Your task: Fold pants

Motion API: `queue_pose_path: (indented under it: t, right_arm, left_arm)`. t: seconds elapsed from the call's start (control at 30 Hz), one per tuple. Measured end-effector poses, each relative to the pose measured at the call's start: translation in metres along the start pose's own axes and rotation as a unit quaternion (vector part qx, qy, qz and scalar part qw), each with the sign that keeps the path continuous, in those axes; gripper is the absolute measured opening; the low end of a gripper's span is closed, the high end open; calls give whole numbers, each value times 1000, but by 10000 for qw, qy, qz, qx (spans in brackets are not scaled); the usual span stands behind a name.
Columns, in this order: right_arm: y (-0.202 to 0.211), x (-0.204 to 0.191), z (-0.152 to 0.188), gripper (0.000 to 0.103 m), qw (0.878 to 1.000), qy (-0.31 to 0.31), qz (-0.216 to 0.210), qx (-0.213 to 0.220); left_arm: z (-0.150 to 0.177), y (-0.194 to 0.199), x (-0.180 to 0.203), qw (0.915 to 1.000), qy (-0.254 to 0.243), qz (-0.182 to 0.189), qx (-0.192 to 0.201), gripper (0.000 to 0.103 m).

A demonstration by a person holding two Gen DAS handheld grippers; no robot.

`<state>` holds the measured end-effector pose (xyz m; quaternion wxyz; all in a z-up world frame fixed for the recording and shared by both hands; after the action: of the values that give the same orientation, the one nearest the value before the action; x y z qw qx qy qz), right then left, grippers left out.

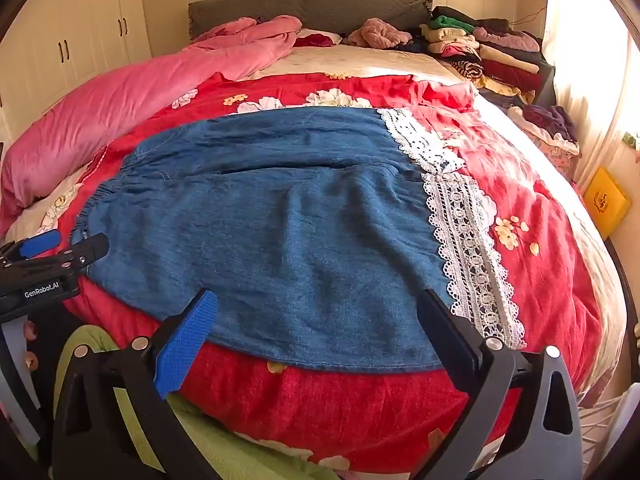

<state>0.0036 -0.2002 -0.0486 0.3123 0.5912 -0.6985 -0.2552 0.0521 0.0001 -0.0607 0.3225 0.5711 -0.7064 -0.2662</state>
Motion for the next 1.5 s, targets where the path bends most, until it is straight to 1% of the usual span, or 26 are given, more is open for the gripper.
queue_pose_path:
  t: [1.5]
  right_arm:
    - [-1, -3, 0, 99, 10000, 38, 9, -32]
  left_arm:
    - [2, -2, -11, 9999, -29, -129, -42, 94]
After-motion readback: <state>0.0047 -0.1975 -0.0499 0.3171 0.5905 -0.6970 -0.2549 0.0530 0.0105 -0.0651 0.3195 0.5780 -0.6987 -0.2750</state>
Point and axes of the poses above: each gripper's, at about its wrist camera, not at the fingertips, and y roughly against the way its jaws point, x to its right, z to its underside, the point moved 8 cm from there along -y, roughly the way its jaws point, and after that the axes turned 12 degrees about z, right-handed, at the moved point
